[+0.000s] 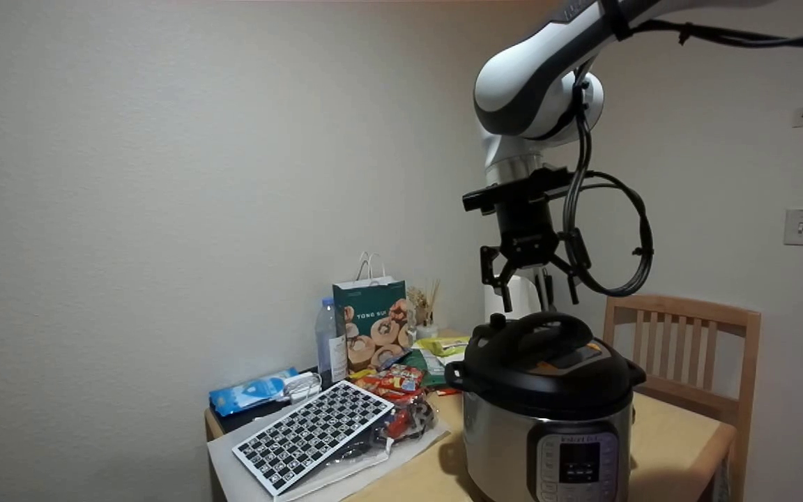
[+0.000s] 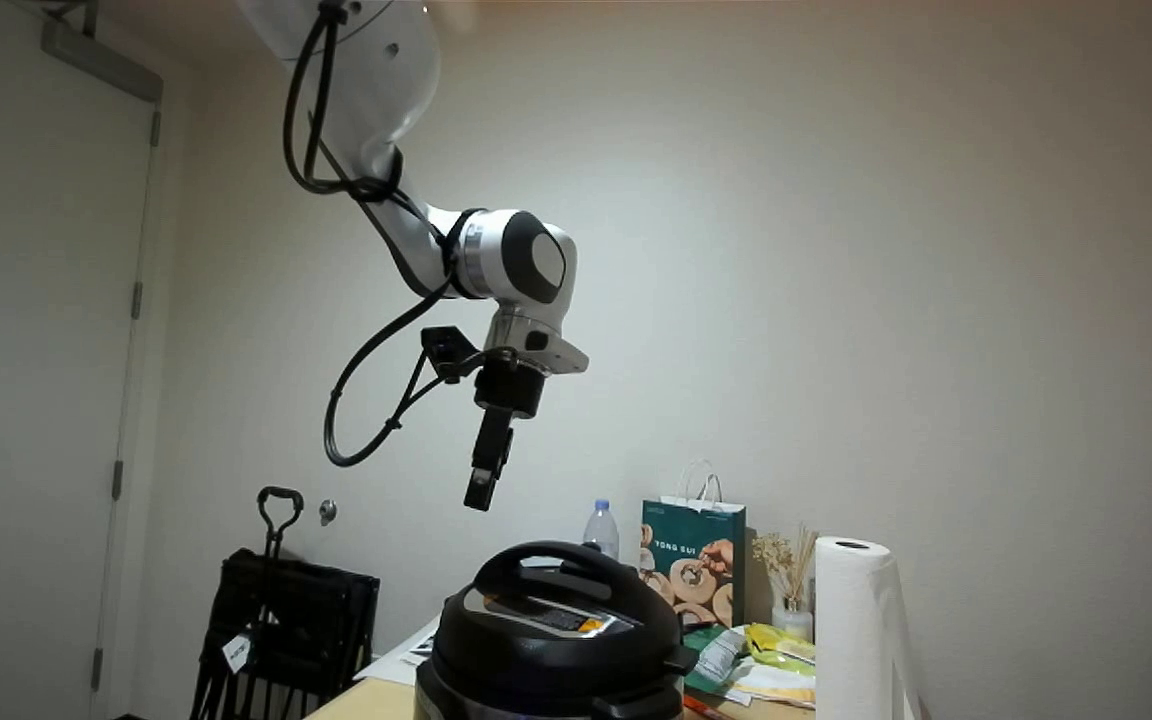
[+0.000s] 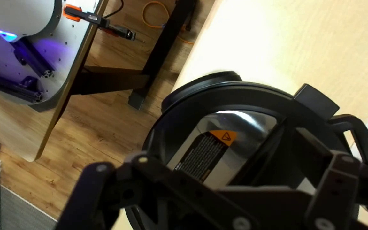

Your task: Open the rice cooker

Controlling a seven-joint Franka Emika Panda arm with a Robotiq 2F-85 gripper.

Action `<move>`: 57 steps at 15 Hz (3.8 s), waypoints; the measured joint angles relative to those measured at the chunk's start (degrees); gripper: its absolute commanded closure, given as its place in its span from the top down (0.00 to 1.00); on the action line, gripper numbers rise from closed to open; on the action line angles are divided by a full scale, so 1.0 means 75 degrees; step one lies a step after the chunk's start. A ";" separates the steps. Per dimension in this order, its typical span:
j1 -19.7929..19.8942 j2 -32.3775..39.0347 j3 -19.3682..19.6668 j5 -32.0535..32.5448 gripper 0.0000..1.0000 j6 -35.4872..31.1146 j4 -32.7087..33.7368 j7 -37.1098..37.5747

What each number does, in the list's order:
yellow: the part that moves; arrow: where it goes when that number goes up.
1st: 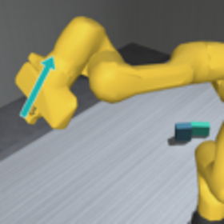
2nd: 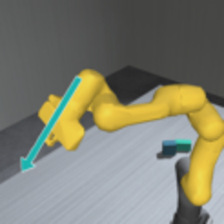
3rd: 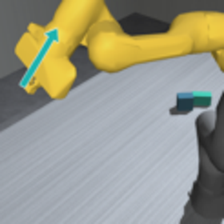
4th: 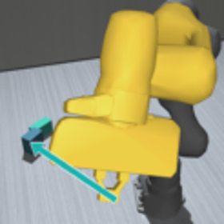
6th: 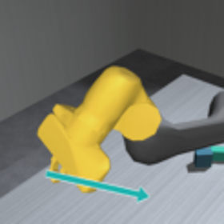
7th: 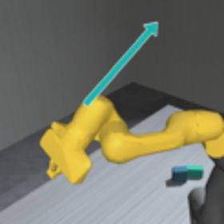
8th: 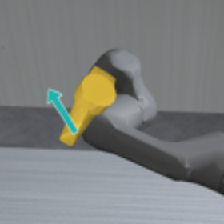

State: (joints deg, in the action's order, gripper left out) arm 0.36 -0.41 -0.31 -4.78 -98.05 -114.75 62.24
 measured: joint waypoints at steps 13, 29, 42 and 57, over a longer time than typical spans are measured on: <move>0.0254 0.0131 0.0556 -0.0172 1.00 -0.0816 -0.0303 0.1995; 0.0292 0.0313 0.0667 0.0138 1.00 -0.1264 -0.0118 0.2283; 0.0294 0.0651 0.0678 -0.0035 1.00 -0.1263 0.0045 0.2179; 0.0265 0.1224 0.0674 -0.0180 0.27 -0.1246 0.0324 0.2175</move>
State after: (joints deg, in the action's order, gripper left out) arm 2.35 8.77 4.75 -6.13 -107.40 -112.32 78.56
